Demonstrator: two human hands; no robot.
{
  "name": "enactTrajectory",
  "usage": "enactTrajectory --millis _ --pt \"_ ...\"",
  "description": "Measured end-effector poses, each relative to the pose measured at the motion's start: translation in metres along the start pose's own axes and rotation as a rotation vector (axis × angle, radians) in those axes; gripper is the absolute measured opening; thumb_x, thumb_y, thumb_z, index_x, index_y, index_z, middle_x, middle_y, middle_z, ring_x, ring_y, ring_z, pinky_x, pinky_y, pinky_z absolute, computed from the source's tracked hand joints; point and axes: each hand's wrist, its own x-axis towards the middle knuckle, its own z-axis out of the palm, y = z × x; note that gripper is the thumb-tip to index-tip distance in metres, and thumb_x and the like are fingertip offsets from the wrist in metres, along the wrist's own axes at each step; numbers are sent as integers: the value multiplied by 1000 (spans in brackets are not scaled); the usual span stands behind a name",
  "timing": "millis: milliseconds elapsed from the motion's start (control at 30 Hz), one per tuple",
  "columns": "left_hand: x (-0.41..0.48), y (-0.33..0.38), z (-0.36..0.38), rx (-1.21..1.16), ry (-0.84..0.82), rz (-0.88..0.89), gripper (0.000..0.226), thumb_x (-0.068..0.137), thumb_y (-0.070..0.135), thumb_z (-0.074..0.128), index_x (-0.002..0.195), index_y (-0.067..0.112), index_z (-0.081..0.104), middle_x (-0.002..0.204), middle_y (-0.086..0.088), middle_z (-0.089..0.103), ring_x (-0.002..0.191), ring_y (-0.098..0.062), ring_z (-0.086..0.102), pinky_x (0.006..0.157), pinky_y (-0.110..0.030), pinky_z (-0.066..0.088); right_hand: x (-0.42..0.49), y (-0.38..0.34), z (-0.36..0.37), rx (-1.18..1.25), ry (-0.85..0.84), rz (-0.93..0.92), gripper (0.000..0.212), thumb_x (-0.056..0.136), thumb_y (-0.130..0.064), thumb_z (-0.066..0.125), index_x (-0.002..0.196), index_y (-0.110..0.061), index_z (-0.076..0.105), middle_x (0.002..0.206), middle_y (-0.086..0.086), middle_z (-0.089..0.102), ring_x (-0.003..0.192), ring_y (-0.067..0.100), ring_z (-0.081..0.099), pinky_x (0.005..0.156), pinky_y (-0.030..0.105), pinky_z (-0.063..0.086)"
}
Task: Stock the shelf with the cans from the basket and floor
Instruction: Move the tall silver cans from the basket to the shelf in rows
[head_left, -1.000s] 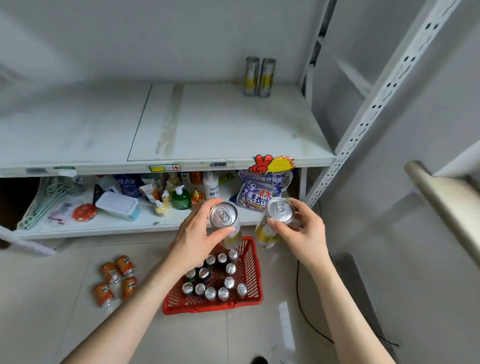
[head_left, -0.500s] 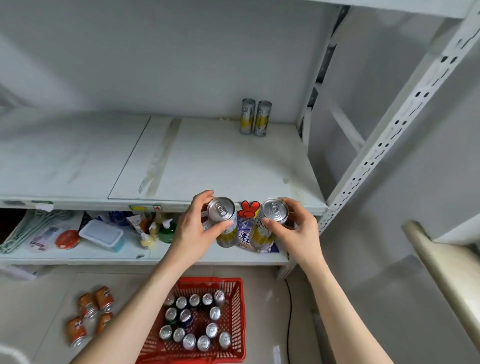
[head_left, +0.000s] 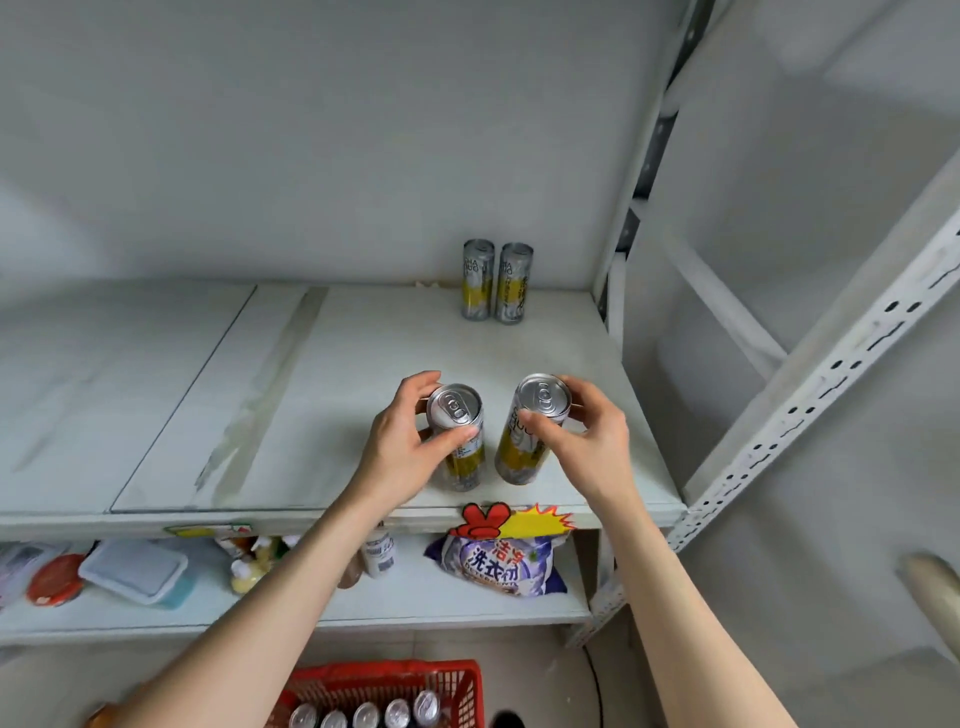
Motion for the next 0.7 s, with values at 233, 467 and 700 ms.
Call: enactTrajectory --millis 233,467,700 --pt "70 -25 27 -29 24 -3 69 73 19 81 133 17 45 122 3 54 111 -10 52 90 -19 41 73 43 11 -5 -8 27 39 69 -27 87 102 -26 68 92 -13 72 86 -1 65 80 20 52" --pt "131 -37 40 -7 6 51 69 75 23 80 133 17 44 128 -3 57 117 -15 53 101 -30 42 127 66 25 50 2 15 37 71 -26 85 103 -19 69 89 -8 73 82 5 68 75 25 56" --pt "184 -46 45 30 7 95 69 76 28 78 133 16 44 133 -3 55 117 -15 53 99 -33 45 174 80 40 41 1 26 43 69 -30 87 106 -18 69 94 -6 74 88 10 70 85 39 58"
